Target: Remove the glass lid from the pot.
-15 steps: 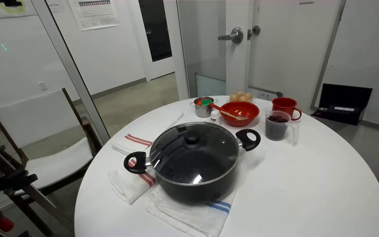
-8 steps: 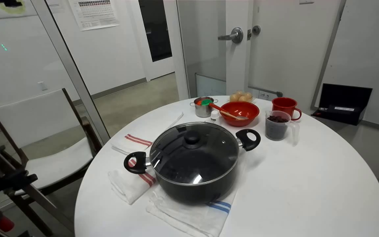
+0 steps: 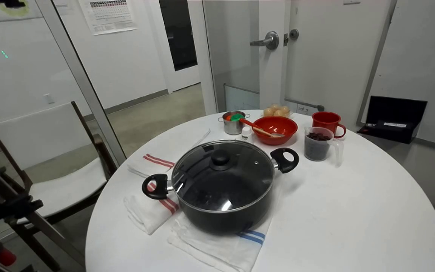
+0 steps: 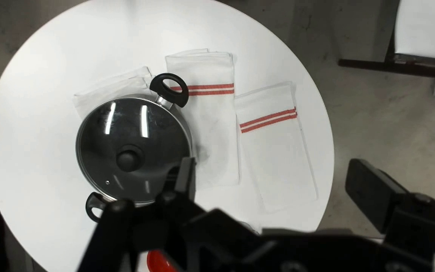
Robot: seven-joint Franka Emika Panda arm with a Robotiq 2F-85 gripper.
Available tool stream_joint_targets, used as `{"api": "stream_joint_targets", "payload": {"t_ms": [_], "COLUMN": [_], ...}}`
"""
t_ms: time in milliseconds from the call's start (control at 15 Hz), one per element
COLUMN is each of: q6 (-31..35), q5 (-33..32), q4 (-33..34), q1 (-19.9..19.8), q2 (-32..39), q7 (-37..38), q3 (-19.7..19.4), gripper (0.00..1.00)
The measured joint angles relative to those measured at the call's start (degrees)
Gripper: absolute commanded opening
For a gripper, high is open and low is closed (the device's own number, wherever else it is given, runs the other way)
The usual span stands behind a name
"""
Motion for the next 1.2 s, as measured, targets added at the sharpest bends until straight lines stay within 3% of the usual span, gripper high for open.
{"api": "stream_joint_targets", "payload": {"t_ms": [733, 1200], "q6": [-0.16, 3.38], "q5": [0.00, 1.26], "q4": [13.82, 18.60], "q1": [-2.18, -3.97], "q2": [23.71, 34.44], "q7": [-2.87, -2.87], "q3": [-5.16, -7.24], "gripper": [1.00, 1.00]}}
